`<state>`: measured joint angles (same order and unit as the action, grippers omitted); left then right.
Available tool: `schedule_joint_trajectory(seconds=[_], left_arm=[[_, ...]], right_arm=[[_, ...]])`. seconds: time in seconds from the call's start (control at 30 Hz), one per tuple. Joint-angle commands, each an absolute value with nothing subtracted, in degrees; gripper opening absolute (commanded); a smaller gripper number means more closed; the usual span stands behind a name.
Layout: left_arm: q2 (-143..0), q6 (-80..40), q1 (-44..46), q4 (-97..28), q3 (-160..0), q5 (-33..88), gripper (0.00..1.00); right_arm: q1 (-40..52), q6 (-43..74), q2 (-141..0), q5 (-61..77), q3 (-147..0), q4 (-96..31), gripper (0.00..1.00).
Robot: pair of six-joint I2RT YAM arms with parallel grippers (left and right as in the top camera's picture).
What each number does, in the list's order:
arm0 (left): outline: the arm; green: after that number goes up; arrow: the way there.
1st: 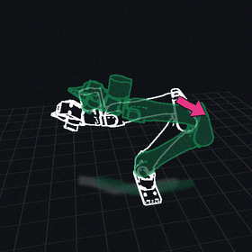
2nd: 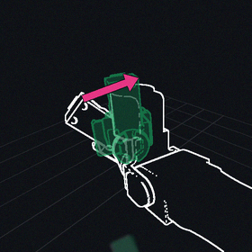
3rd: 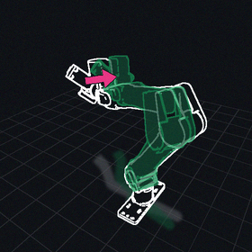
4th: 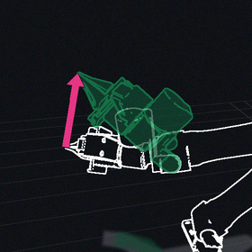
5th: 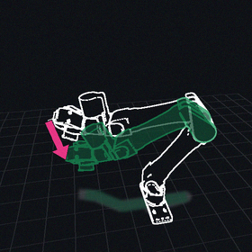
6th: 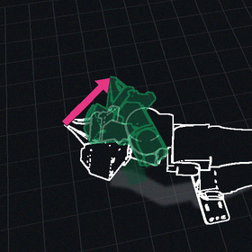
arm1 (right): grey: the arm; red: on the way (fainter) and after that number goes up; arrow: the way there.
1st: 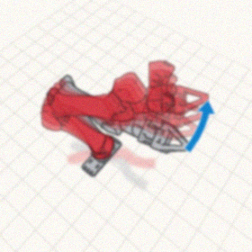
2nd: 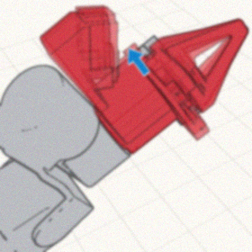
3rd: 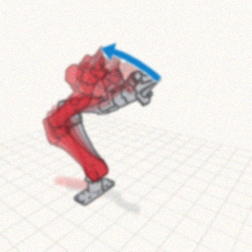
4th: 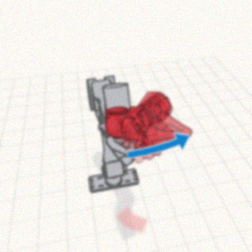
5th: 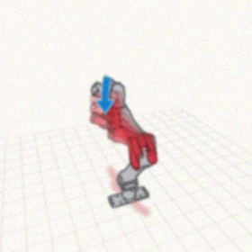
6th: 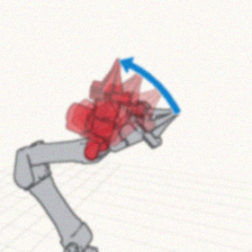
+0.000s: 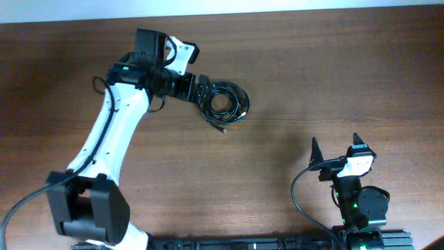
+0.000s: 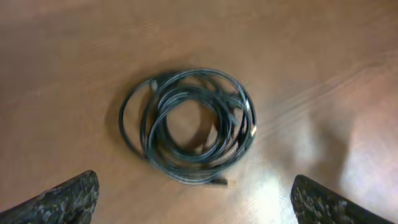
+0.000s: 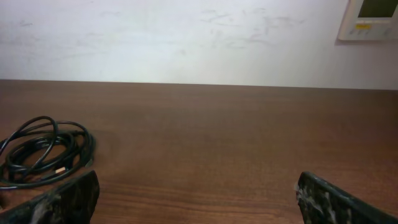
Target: Untangle cables
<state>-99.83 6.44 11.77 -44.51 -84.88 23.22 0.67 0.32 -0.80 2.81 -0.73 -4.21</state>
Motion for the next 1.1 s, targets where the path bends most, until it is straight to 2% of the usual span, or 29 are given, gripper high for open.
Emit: schedule_joint_trajectory(seconds=[0.0,0.2,0.23,0.3,0.4,0.5,0.53,0.57,0.63,0.77,0.83,0.9,0.97,1.07], left_arm=[[-103.68,6.74,14.28,-40.69,-85.97,22.22,0.99],[-107.9,6.07,14.87,-40.32,-85.97,22.2,0.99],[-107.9,3.25,14.26,-40.34,-85.97,22.2,0.99],[-107.94,-3.09,11.97,-40.56,-85.97,22.22,0.99],[-107.94,-3.07,11.33,-42.13,-85.86,22.24,0.99],[-108.03,-3.03,11.33,-42.28,-85.36,22.2,0.99],[-108.12,-3.01,11.33,-42.24,-85.36,21.78,0.99],[-108.33,-3.01,11.35,-42.22,-85.34,21.8,0.99],[-109.25,-2.9,11.88,-42.22,-85.32,21.8,0.99],[-112.73,1.15,14.9,-39.42,-85.32,21.78,0.99],[-114.54,1.15,16.32,-36.82,-85.32,21.58,0.99],[-115.63,1.15,17.17,-34.13,-85.32,21.58,0.99],[-116.57,1.34,17.58,-31.51,-85.32,21.58,0.99],[-117.43,3.16,17.58,-28.71,-85.32,21.56,0.99]], right_arm=[[0.36,0.86,-0.4,2.52,-0.32,-4.32,0.98],[0.36,1.02,-0.4,3.16,-0.32,-1.78,0.98],[0.36,6.02,-0.4,10.68,-0.32,-0.14,0.98],[0.36,25.58,-0.4,38.02,-0.32,0.71,0.99],[0.36,32.45,-0.4,40.99,-0.32,4.01,0.98],[0.34,32.42,-0.4,44.38,-2.17,21.32,0.98],[0.23,31.07,-0.4,43.24,-5.93,21.65,0.98],[0.23,27.7,-0.51,42.83,-9.82,18.31,0.98],[0.25,18.98,-2.33,41.32,-20.53,3.14,0.98],[0.25,-1.15,-18.09,33.45,-50.57,-43.7,0.98],[0.27,-3.2,-27.59,29.91,-61.67,-59.42,0.98],[0.32,-2.66,-34.81,36.34,-67.53,-67.07,0.98],[0.32,0.99,-39.0,45.12,-68.18,-68.6,0.98],[0.34,1.1,-43.99,49.39,-68.16,-69.49,0.98]])
